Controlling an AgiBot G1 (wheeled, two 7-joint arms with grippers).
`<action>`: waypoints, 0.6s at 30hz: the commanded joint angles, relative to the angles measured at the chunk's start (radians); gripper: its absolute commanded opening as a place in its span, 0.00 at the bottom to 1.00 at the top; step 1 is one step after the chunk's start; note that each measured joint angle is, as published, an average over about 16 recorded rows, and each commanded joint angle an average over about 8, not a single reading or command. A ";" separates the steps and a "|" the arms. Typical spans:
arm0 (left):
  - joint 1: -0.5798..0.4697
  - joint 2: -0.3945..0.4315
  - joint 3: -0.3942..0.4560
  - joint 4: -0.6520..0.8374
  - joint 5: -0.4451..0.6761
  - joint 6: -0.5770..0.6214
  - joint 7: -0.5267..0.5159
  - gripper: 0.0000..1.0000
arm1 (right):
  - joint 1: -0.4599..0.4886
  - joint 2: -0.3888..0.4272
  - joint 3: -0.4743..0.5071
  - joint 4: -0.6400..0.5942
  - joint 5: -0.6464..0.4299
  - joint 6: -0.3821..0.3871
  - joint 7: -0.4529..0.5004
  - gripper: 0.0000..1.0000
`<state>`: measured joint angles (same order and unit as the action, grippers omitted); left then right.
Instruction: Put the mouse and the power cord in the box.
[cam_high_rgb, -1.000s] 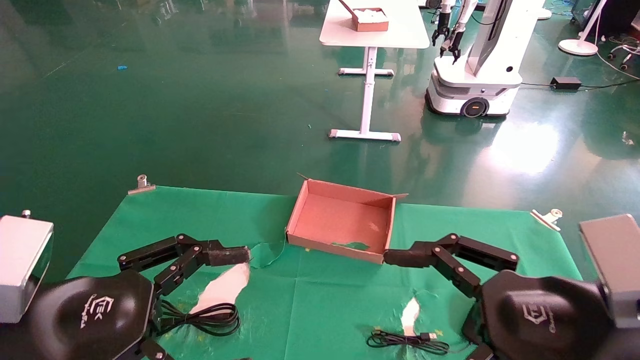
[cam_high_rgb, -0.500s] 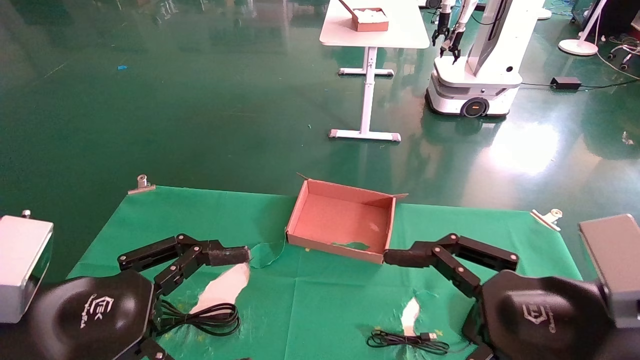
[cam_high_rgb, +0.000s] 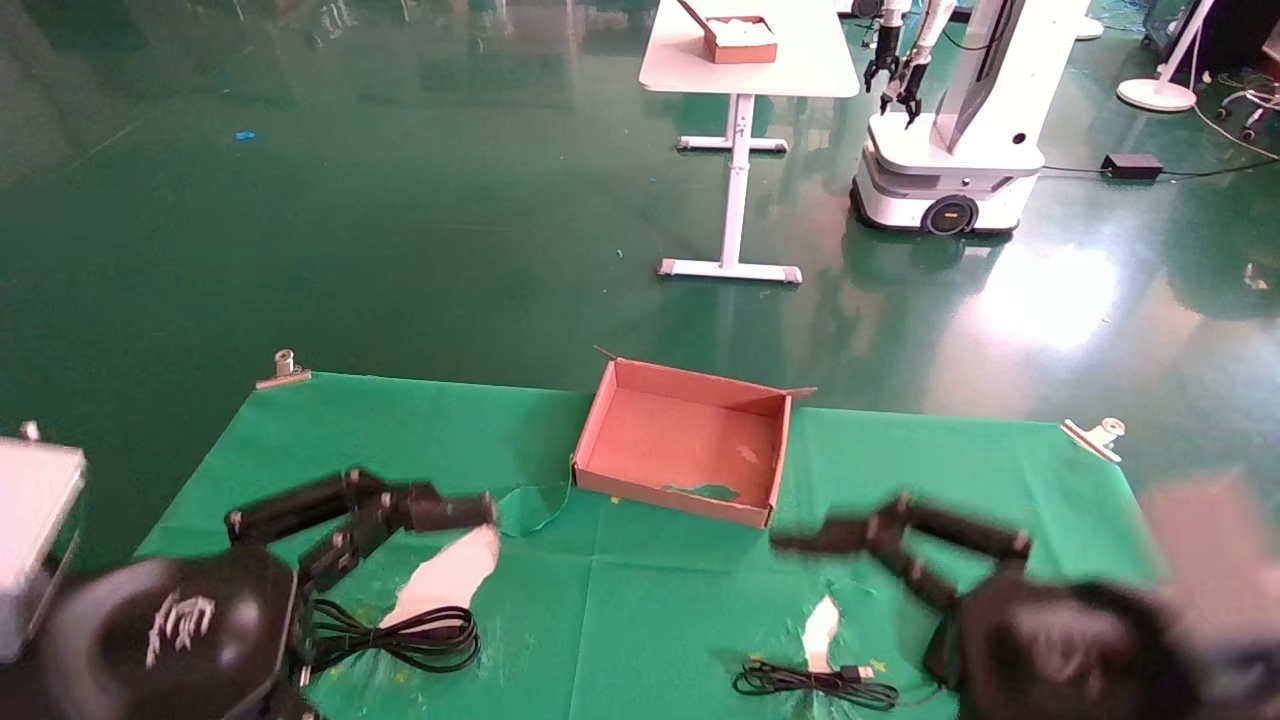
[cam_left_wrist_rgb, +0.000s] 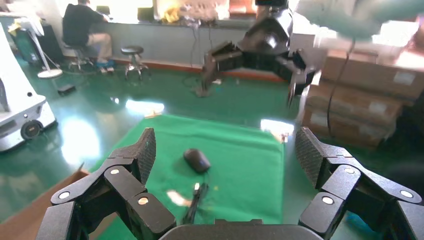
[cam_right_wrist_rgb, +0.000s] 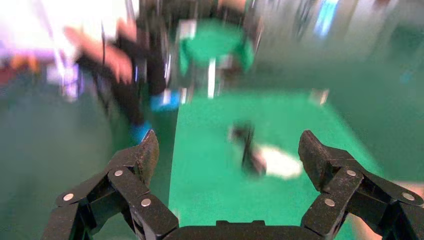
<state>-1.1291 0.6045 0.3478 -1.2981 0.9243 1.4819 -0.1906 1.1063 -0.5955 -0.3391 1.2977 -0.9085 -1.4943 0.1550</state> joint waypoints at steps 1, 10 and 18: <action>-0.006 -0.011 0.015 -0.009 0.048 -0.001 0.005 1.00 | 0.005 0.012 -0.018 0.008 -0.061 -0.003 -0.016 1.00; -0.195 0.074 0.203 0.013 0.602 -0.071 -0.048 1.00 | 0.105 -0.036 -0.134 0.002 -0.401 0.039 -0.006 1.00; -0.226 0.106 0.240 0.027 0.718 -0.097 -0.058 1.00 | 0.114 -0.052 -0.149 -0.010 -0.459 0.053 0.012 1.00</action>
<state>-1.3510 0.7090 0.5877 -1.2741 1.6374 1.3850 -0.2464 1.2191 -0.6443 -0.4860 1.2889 -1.3588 -1.4425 0.1659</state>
